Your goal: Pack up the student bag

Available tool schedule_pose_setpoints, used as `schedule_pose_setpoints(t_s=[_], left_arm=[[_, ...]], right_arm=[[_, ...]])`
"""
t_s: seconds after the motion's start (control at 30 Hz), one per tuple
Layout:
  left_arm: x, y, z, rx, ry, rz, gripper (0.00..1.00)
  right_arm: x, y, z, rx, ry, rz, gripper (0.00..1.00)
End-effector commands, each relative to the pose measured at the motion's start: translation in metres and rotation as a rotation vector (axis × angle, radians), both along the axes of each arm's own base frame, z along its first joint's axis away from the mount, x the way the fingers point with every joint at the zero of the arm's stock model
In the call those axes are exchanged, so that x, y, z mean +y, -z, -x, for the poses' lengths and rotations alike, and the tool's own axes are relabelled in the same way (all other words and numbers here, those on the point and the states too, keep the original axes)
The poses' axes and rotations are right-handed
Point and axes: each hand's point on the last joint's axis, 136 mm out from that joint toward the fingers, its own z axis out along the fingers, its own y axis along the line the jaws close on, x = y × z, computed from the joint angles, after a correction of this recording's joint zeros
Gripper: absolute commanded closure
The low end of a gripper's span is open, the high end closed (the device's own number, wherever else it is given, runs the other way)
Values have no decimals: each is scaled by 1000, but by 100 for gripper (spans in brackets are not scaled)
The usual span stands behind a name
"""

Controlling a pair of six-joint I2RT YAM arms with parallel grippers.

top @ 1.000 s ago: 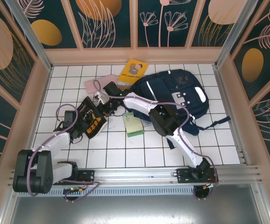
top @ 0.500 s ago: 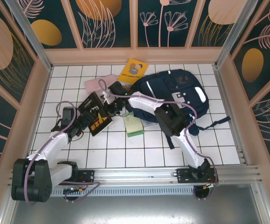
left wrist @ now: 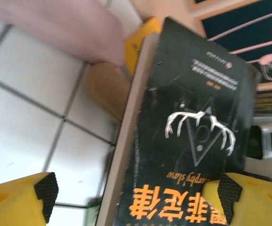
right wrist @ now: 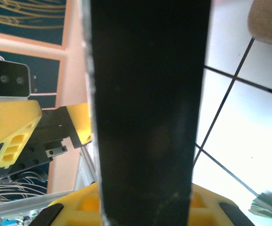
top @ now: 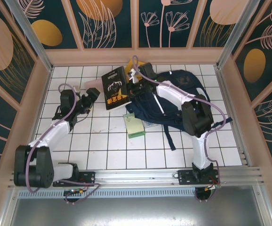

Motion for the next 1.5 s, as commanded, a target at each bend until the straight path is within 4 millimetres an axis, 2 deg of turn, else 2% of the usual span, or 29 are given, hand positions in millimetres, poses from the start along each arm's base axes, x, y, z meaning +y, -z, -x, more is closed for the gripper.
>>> schedule_pose_setpoints(t_s=[0.0,0.03,0.07,0.27,0.37,0.6,0.9,1.0,1.13,1.27,1.37,1.47], left_arm=[[-24,-56,-16,-178,118,145,15],[-27,-60,-20,-187,130,159,18],[-28,-61,-24,-189,138,169,19],[-40,-67,-37,-200,204,245,23],[-41,-61,-43,-183,204,244,26],[-47,-65,-52,-196,233,296,27],[-58,-62,-53,-192,276,347,29],[-62,-72,-50,-218,294,393,31],[-63,-95,-43,-283,329,498,38],[-63,-117,-34,-352,358,573,45],[-63,-121,-33,-362,369,573,57],[-64,-118,-34,-353,367,536,62]], right_arm=[[2,-73,6,-113,-51,-170,100],[-8,-77,-4,-118,-27,-178,100],[-11,-82,-5,-121,-27,-190,100],[-13,-105,-4,-130,-47,-263,100],[-13,-111,-8,-138,-48,-270,100],[-11,-117,-7,-135,-70,-294,100],[-8,-131,-6,-146,-96,-346,100],[-7,-129,-7,-143,-101,-346,100],[-8,-114,-8,-118,-97,-329,100],[-8,-108,-9,-109,-93,-323,100],[-9,-106,-10,-108,-92,-317,100],[-9,-101,-9,-100,-95,-310,100]])
